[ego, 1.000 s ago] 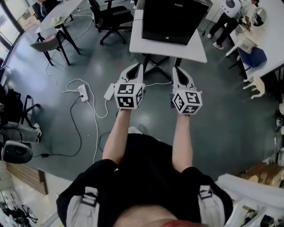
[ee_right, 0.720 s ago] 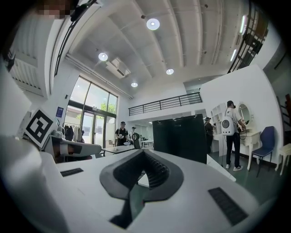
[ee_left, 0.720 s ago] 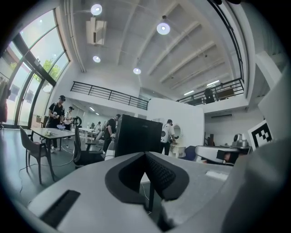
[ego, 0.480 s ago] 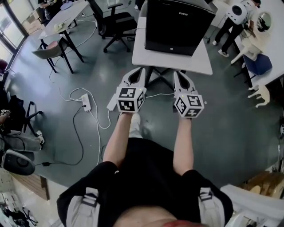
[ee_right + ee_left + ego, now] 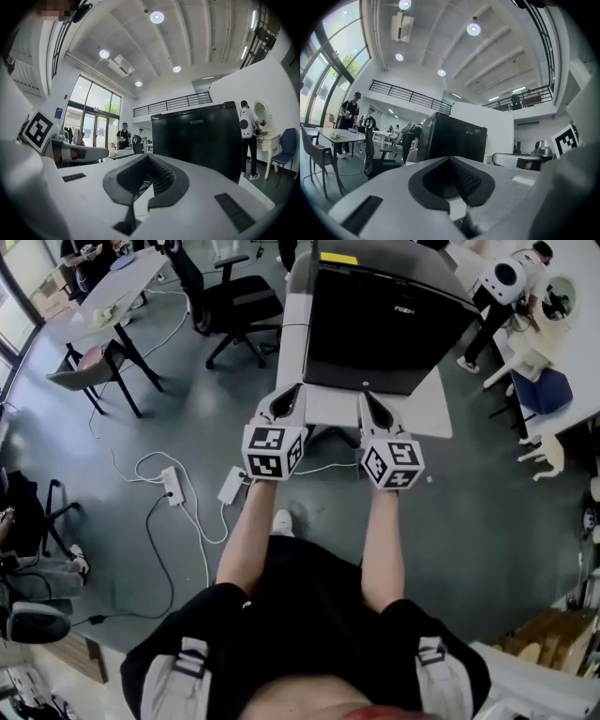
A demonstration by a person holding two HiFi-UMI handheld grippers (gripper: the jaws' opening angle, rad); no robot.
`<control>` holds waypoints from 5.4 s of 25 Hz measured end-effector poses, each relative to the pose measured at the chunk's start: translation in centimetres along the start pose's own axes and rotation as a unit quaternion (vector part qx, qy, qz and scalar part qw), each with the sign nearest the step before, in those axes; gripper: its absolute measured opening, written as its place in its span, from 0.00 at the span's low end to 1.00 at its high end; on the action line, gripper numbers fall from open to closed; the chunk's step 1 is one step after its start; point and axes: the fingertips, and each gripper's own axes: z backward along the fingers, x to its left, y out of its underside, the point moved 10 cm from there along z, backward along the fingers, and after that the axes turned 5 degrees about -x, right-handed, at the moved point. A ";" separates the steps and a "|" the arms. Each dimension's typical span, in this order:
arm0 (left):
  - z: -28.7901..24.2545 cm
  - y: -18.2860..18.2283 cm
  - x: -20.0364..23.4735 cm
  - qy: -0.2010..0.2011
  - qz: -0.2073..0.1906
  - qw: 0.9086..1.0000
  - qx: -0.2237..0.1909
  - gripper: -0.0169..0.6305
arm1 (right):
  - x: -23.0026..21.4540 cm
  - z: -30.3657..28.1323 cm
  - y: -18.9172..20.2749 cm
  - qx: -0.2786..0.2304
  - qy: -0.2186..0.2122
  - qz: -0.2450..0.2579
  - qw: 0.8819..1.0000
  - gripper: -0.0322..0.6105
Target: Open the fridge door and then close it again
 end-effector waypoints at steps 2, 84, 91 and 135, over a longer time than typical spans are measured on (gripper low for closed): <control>-2.1 0.2 1.5 0.002 0.010 1.000 0.003 0.02 | -0.5 -2.2 0.3 0.006 -0.002 0.002 1.000 0.04; -11.9 -1.5 -2.9 0.056 -0.110 0.992 -0.040 0.35 | -3.9 -10.7 -13.3 0.096 -0.206 0.556 0.800 0.26; -4.7 0.4 -12.5 0.014 -0.138 0.989 -0.043 0.35 | -4.8 -0.7 -13.4 0.058 -0.235 0.576 0.780 0.26; 4.4 8.6 -39.1 -0.015 -0.055 0.998 0.011 0.03 | -21.3 32.5 0.7 0.009 0.076 -0.041 0.996 0.05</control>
